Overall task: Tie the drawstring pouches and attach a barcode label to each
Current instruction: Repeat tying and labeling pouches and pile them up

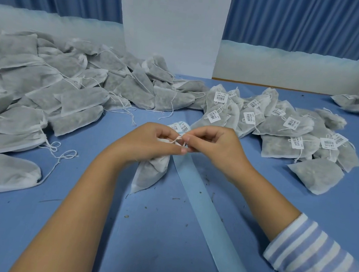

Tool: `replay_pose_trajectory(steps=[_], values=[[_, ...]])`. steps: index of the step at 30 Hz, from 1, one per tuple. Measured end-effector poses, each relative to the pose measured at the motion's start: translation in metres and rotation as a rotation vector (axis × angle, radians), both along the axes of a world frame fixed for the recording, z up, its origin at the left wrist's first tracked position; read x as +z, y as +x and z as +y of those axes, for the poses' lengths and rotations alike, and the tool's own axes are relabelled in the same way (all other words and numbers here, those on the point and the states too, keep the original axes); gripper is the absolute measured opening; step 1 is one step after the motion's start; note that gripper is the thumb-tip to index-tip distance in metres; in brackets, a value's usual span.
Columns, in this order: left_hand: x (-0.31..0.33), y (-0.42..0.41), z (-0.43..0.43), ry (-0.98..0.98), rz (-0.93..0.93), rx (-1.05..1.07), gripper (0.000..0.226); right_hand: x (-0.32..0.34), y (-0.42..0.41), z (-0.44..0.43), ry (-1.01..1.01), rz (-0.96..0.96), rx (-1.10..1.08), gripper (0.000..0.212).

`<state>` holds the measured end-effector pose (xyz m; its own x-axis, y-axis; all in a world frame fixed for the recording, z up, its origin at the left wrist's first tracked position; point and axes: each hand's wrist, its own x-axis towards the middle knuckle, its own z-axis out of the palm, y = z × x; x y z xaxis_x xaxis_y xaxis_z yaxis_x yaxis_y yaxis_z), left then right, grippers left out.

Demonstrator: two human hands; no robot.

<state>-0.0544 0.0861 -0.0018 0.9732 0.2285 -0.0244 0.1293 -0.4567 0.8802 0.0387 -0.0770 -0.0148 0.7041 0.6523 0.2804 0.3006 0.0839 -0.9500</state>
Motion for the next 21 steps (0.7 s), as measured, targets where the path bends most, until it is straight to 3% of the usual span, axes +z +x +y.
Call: replay_pose_trajectory(steps=[21], values=[[0.000,0.005,-0.013,0.149,-0.110,0.078,0.023,0.003,-0.004,0.001,0.072,0.153,-0.071,0.008]])
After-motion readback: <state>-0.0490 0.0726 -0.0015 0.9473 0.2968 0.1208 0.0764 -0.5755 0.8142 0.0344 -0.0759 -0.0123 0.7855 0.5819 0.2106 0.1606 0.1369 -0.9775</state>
